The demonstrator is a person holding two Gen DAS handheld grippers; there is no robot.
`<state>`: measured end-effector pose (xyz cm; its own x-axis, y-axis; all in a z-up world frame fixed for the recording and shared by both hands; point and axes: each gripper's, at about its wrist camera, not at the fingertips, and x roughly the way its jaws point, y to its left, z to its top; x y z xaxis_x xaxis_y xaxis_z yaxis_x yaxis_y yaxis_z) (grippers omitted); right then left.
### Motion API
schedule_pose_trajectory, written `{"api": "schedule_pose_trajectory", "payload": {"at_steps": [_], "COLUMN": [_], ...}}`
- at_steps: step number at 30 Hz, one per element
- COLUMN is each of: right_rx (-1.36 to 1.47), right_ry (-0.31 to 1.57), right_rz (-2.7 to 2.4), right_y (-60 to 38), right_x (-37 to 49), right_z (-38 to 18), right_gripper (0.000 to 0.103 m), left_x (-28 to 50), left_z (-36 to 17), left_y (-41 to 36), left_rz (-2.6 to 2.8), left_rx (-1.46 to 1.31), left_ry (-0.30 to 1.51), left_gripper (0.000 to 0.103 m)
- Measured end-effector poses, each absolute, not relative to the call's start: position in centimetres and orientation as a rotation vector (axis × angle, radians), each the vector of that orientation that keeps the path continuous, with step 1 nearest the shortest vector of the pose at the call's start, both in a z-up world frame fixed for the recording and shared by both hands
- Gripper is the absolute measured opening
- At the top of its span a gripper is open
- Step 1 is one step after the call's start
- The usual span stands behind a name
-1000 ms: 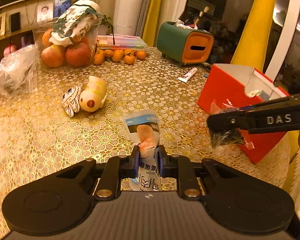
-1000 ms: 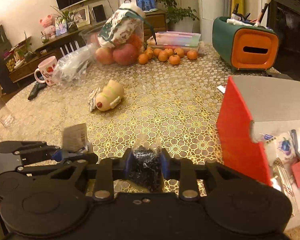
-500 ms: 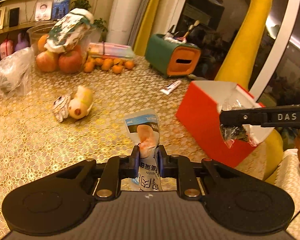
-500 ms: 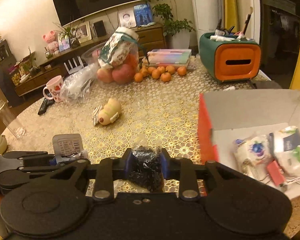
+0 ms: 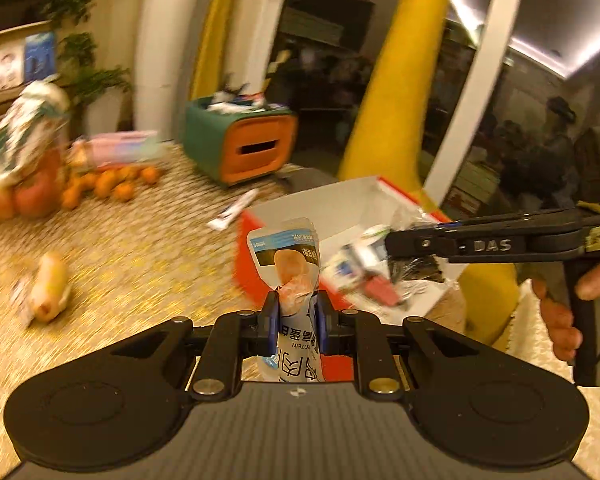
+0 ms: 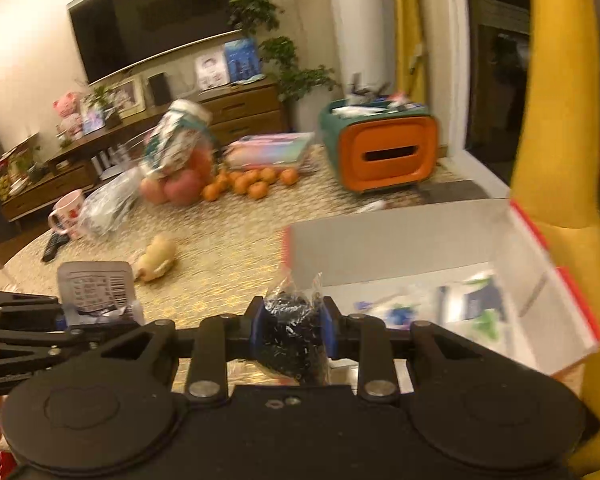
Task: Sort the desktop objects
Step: 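Carry the white packet and black bag with both tools over the red box, then open both grippers to drop the packet and black bag into the box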
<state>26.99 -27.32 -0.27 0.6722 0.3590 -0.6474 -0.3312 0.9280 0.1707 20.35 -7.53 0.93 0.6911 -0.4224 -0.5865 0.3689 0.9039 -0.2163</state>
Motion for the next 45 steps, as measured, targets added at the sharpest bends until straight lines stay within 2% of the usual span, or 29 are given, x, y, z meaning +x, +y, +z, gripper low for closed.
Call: {"api": "schedule_pose_trajectory", "payload": {"at_steps": [7, 17, 28, 45], "right_rx": [0.057, 0.065, 0.035, 0.009], "right_ry": [0.738, 0.76, 0.791, 0.84], "right_rz": [0.296, 0.225, 0.21, 0.212], "right_y": [-32.2, -36.2, -37.3, -36.7], "right_x": [28.2, 30.1, 31.8, 33.0], "right_z": [-0.7, -2.9, -5.7, -8.6], "right_gripper": [0.028, 0.028, 0.028, 0.028], "left_x": [22.7, 26.9, 30.4, 31.5], "left_z": [1.9, 0.1, -3.5, -6.3], "left_y": [-13.5, -20.0, -21.1, -22.1], "left_rz": [-0.522, -0.531, -0.453, -0.44], "left_rx": [-0.032, 0.037, 0.056, 0.141], "left_ry": [0.683, 0.723, 0.814, 0.882], "left_gripper": [0.017, 0.017, 0.017, 0.017]}}
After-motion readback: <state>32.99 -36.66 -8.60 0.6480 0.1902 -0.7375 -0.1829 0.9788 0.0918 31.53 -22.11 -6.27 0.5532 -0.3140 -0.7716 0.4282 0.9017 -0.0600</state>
